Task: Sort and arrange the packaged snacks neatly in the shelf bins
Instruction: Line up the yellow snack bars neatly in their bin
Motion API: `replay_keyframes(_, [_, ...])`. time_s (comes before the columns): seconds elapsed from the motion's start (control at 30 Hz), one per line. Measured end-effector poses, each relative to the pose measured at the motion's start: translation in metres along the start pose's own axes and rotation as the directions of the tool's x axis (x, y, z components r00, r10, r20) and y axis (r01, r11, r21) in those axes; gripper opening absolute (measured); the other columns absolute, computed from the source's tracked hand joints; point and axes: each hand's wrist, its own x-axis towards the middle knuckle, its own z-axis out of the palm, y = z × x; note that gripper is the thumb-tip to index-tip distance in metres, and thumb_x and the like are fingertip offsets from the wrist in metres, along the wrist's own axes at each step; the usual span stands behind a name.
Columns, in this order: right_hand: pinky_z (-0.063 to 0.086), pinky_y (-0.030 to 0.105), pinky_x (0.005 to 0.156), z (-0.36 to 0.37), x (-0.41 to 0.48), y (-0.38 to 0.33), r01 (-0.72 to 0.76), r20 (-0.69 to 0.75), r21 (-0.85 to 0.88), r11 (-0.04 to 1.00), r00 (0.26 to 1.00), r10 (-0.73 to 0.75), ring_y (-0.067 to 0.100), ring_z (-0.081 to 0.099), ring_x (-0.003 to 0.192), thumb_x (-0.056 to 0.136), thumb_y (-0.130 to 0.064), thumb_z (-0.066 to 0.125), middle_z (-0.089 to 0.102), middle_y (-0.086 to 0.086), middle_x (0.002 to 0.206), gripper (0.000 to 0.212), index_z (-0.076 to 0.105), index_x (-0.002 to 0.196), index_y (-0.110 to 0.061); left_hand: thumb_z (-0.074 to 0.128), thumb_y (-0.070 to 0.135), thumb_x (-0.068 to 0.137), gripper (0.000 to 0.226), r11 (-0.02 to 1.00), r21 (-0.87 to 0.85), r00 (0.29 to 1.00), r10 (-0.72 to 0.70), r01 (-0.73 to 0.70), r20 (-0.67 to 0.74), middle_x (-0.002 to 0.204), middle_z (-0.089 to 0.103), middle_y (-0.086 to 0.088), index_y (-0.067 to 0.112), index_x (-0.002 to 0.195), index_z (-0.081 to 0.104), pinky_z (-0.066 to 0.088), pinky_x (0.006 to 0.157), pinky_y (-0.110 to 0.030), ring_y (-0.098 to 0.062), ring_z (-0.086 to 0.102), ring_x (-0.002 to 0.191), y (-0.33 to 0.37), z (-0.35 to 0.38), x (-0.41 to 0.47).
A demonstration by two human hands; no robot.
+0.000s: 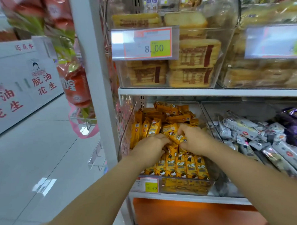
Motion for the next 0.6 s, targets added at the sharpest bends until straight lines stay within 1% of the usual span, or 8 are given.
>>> replay_keyframes(0.13, [0.041,0.03,0.067,-0.018,-0.022,0.002,0.109,-0.263,-0.208,0.972,0.951,-0.163,0.022,0.058,0.098,0.088,-0.022,0.055,0.056,0.001,0.112,0.036,0.046,0.123,-0.025,0.05,0.011,0.093,0.053,0.971,0.226,0.995,0.07,-0.084,0.072,0.142,0.039,-0.003,0.028,0.142,0.039,0.038,0.095,-0.039,-0.028,0.039,0.123,0.004,0.005,0.022])
replay_keyframes(0.2, [0.042,0.03,0.068,-0.029,-0.027,0.008,0.124,-0.304,-0.157,0.98,0.938,-0.167,0.021,0.056,0.099,0.087,-0.021,0.055,0.056,-0.001,0.113,0.038,0.047,0.123,-0.026,0.051,0.015,0.095,0.052,0.941,0.324,0.993,0.066,-0.093,0.093,0.145,0.034,-0.006,0.029,0.143,0.036,0.037,0.097,-0.041,-0.03,0.036,0.126,0.007,0.004,0.03])
replay_keyframes(0.27, [0.046,0.031,0.074,-0.036,-0.03,0.017,0.114,-0.316,-0.068,0.991,0.94,-0.13,0.019,0.055,0.102,0.087,-0.021,0.057,0.057,-0.002,0.119,0.039,0.049,0.124,-0.028,0.055,0.022,0.094,0.051,0.94,0.334,0.995,0.051,-0.078,0.087,0.143,0.036,-0.006,0.026,0.142,0.036,0.034,0.099,-0.041,-0.029,0.035,0.127,0.011,-0.001,0.035])
replay_keyframes(0.33, [0.044,0.03,0.075,-0.039,-0.033,0.024,0.097,-0.351,-0.027,0.995,0.931,-0.101,0.018,0.052,0.107,0.088,-0.022,0.057,0.057,-0.004,0.123,0.038,0.051,0.125,-0.029,0.057,0.031,0.092,0.049,0.964,0.259,0.998,0.05,-0.06,0.047,0.139,0.044,-0.003,0.022,0.136,0.038,0.034,0.097,-0.038,-0.026,0.04,0.124,0.015,-0.008,0.035])
replay_keyframes(0.4, [0.042,0.03,0.075,-0.042,-0.038,0.029,0.08,-0.397,-0.043,0.996,0.913,-0.091,0.018,0.05,0.11,0.09,-0.029,0.057,0.059,-0.007,0.123,0.036,0.05,0.126,-0.032,0.058,0.038,0.091,0.044,0.998,0.06,0.998,0.024,-0.021,-0.05,0.13,0.054,-0.001,0.022,0.129,0.042,0.039,0.088,-0.033,-0.021,0.05,0.115,0.015,-0.016,0.026])
replay_keyframes(0.47, [0.046,0.033,0.078,-0.046,-0.043,0.03,0.079,-0.43,-0.072,0.994,0.897,-0.102,0.019,0.055,0.107,0.091,-0.04,0.055,0.061,-0.008,0.12,0.036,0.049,0.126,-0.034,0.059,0.041,0.09,0.048,0.988,-0.15,0.987,-0.045,0.022,-0.154,0.12,0.06,-0.001,0.028,0.132,0.039,0.046,0.08,-0.03,-0.018,0.057,0.102,0.015,-0.027,0.011])
replay_keyframes(0.53, [0.051,0.036,0.079,-0.048,-0.046,0.028,0.104,-0.427,-0.032,0.994,0.898,-0.107,0.019,0.06,0.101,0.09,-0.046,0.055,0.063,-0.007,0.115,0.036,0.05,0.124,-0.035,0.059,0.04,0.09,0.055,0.963,-0.269,0.966,-0.092,0.024,-0.241,0.108,0.058,0.005,0.034,0.138,0.034,0.045,0.075,-0.028,-0.013,0.056,0.091,0.012,-0.038,-0.005])
replay_keyframes(0.6, [0.05,0.034,0.076,-0.047,-0.048,0.022,0.145,-0.36,0.027,0.989,0.924,-0.125,0.018,0.061,0.097,0.089,-0.047,0.056,0.063,-0.007,0.109,0.033,0.053,0.12,-0.035,0.059,0.035,0.091,0.056,0.964,-0.262,0.96,-0.106,0.036,-0.258,0.103,0.049,0.008,0.032,0.141,0.032,0.038,0.074,-0.024,-0.01,0.05,0.088,0.007,-0.046,-0.021])
